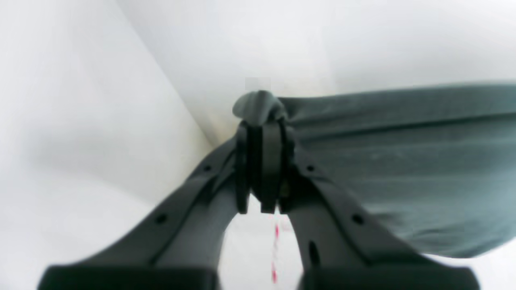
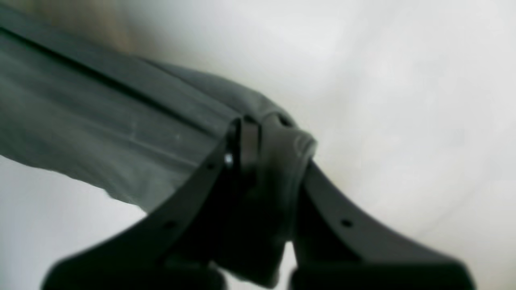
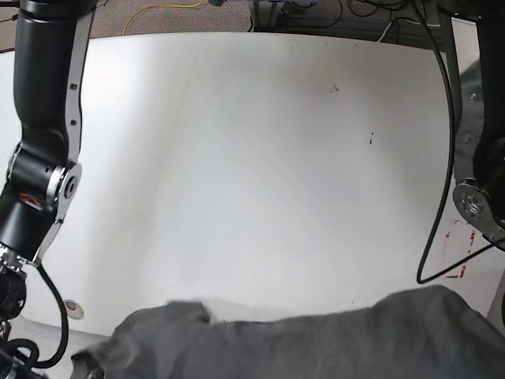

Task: Fold the T-shirt properly
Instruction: 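Lift the shirt with both grippers and swing it across the table, then lay the shirt down and open the left gripper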

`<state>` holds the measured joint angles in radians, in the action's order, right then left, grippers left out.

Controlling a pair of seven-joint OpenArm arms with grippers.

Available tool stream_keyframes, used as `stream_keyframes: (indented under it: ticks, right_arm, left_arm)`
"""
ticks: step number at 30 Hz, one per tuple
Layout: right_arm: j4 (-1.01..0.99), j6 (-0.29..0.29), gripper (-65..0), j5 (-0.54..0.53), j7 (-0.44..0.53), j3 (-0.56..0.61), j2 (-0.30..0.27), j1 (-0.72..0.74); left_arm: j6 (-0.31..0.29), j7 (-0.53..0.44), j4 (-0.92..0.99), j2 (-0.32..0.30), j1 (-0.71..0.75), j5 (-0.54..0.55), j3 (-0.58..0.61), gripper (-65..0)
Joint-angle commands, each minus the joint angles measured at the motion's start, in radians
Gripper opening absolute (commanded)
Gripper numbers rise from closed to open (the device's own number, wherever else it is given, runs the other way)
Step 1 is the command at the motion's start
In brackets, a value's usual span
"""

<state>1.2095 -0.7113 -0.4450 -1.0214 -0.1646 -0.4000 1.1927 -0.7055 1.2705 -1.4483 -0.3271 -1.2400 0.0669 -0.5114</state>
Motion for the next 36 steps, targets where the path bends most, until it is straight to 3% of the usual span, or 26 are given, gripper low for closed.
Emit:
stream_keyframes:
  ticks: [1, 6, 10, 21, 28, 36]
  right_arm:
    - [0.002, 0.013, -65.0, 0.039, -0.012, -0.006, -0.032, 0.051]
    - [0.005, 0.013, -65.0, 0.039, -0.066, -0.011, -0.052, 0.046]
    - [0.025, 0.013, -65.0, 0.039, -0.104, -0.060, -0.053, -0.037]
    - [0.266, 0.013, -65.0, 0.039, -0.138, -0.258, -0.041, -0.486]
    - [0.352, 0.013, -65.0, 0.041, -0.126, -0.382, 0.048, -0.781]
    - [0.359, 0.013, -65.0, 0.041, -0.060, -0.439, 0.095, -1.002]
  left_arm:
    - [0.007, 0.021, -0.001, -0.010, -0.050, -0.040, 0.006, -64.4]
    - [0.007, 0.050, -0.002, -0.005, -0.045, -0.037, 0.006, -64.4]
    - [0.007, 0.056, -0.007, 0.015, 0.006, -0.037, -0.002, -64.4]
    - [0.007, 0.056, -0.137, 0.019, 0.339, -0.035, -0.079, -64.3]
    - [0.007, 0.051, -0.217, 0.021, 0.622, -0.034, -0.097, -64.4]
    - [0.007, 0.039, -0.246, 0.053, 0.880, -0.034, -0.181, -64.4]
